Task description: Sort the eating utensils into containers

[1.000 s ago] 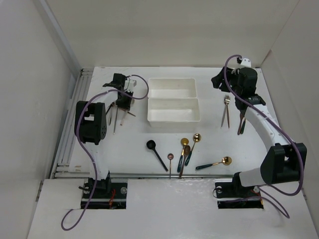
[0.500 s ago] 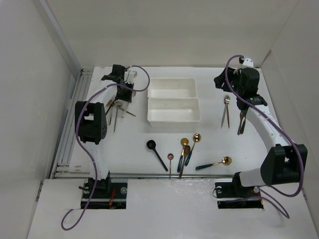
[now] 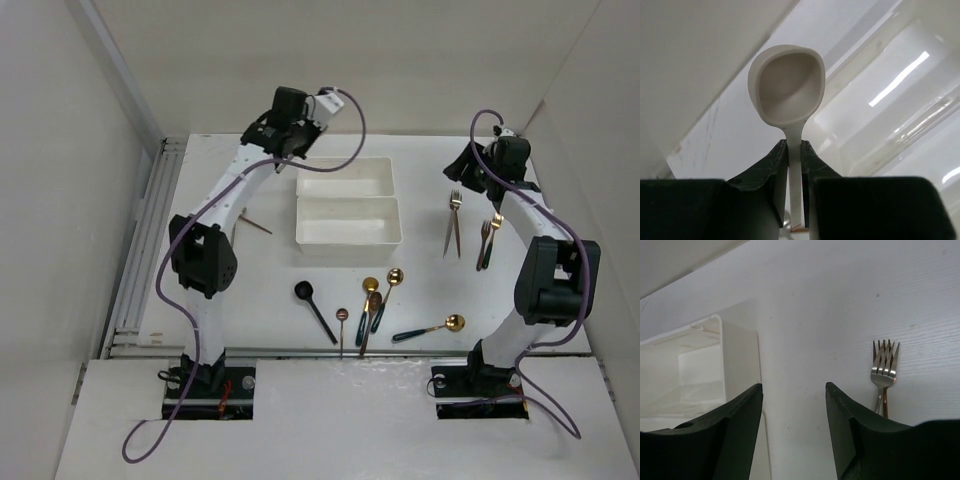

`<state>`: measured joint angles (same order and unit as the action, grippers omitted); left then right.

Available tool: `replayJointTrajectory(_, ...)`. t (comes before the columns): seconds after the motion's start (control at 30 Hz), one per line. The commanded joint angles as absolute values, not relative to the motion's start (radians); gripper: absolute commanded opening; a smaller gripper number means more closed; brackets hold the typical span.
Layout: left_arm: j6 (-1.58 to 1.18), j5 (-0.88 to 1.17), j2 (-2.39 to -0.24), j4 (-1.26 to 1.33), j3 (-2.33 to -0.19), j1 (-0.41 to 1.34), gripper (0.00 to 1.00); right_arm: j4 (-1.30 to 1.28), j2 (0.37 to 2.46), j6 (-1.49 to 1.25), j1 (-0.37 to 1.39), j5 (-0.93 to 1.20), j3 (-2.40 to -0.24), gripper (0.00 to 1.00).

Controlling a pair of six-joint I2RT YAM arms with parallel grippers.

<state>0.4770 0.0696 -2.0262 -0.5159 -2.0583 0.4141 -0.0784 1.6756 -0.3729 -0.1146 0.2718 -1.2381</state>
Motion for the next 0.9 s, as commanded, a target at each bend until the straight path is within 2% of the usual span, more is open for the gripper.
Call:
replayJointTrajectory(0.0, 0.665, 0.051, -2.066, -0.411, -2.068, 0.483, 0.0, -0.058, 1.673, -0.411, -0.109, 0.339, -1.302, 0.58)
replayJointTrajectory(0.13, 0.747, 0.061, -2.066, -0.147, -1.964, 0.541, 0.0, -0.058, 1.652, -0.411, -0.109, 0.318, -1.261, 0.58)
replayJointTrajectory(0.27, 0.773, 0.063, -2.14, -0.074, -1.968, 0.578, 0.0, -0.058, 1.615, -0.411, -0.109, 0.296, -1.232, 0.58)
replayJointTrajectory(0.5, 0.753, 0.086, -2.187, -0.106, -1.968, 0.607, 0.01, -0.069, 1.571, -0.411, -0.12, 0.226, -1.164, 0.67)
replayJointTrajectory(0.7, 0.732, 0.1, -2.187, -0.153, -1.945, 0.617, 0.12, -0.17, 1.562, -0.42, -0.129, 0.158, -1.173, 0.69)
replayJointTrajectory(0.87, 0.695, 0.1, -2.178, -0.173, -1.925, 0.626, 0.14, -0.21, 1.562, -0.443, -0.129, 0.062, -1.173, 0.72)
